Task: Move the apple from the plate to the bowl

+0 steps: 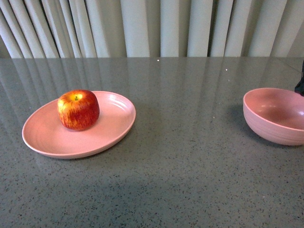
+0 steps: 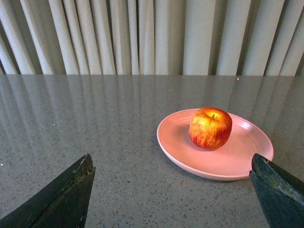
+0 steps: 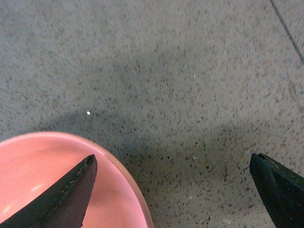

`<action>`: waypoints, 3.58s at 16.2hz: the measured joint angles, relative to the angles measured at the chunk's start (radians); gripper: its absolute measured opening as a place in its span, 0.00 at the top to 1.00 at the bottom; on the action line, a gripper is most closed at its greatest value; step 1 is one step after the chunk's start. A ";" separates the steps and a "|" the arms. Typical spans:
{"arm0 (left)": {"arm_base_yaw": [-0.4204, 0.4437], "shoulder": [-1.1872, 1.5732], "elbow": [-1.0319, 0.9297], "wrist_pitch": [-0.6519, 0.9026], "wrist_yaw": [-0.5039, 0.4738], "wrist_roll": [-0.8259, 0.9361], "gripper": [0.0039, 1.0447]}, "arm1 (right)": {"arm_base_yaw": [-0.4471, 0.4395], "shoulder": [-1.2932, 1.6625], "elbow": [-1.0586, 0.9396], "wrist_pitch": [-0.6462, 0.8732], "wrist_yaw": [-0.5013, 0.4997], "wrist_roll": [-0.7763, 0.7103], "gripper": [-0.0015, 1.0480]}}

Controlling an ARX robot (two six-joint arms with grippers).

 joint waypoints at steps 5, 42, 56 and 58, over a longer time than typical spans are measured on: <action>0.000 0.000 0.000 0.000 0.000 0.000 0.06 | 0.001 0.031 0.000 -0.025 -0.012 0.021 0.12; 0.000 0.000 0.000 0.000 0.000 0.000 0.06 | 0.467 0.102 0.096 -0.076 0.030 0.138 0.97; 0.000 0.000 0.000 0.000 0.000 0.000 0.06 | 0.333 -0.701 -0.338 0.109 -0.027 0.175 0.06; 0.000 0.000 0.000 0.000 0.000 0.000 0.06 | 0.294 -0.908 -0.460 0.081 -0.029 0.174 0.06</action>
